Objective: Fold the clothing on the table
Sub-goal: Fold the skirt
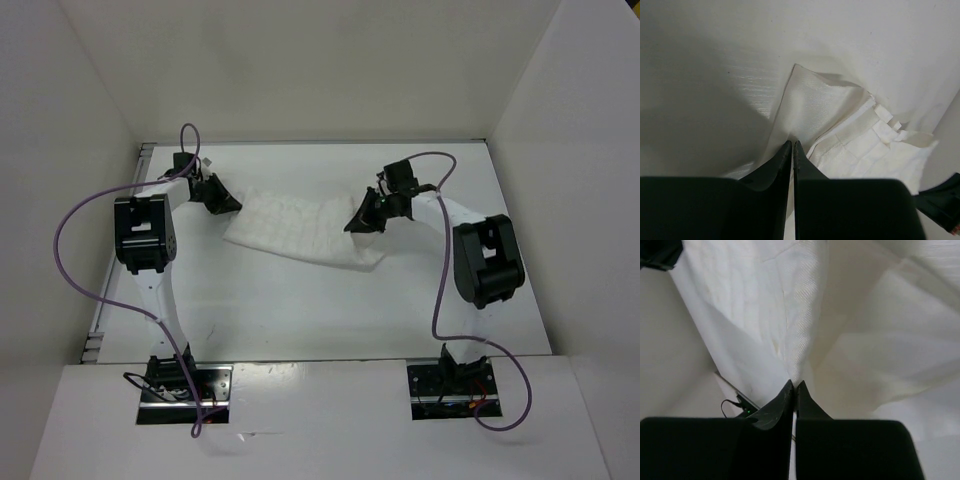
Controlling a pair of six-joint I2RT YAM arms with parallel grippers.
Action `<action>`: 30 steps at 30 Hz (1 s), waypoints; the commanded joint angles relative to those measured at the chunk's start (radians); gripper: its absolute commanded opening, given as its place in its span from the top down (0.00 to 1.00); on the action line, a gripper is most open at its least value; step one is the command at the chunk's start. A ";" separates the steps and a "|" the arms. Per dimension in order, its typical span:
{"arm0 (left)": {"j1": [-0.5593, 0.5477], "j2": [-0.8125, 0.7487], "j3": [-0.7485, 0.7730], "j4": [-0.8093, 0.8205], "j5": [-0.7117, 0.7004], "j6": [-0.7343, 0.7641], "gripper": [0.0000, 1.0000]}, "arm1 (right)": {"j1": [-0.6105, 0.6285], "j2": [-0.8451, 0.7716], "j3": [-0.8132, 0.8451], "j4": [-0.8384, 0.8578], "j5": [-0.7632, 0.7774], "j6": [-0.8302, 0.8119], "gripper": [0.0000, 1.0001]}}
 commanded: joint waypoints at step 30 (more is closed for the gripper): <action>-0.056 -0.257 0.052 -0.084 0.050 0.090 0.67 | 0.117 -0.568 -0.256 -0.431 0.437 0.197 0.34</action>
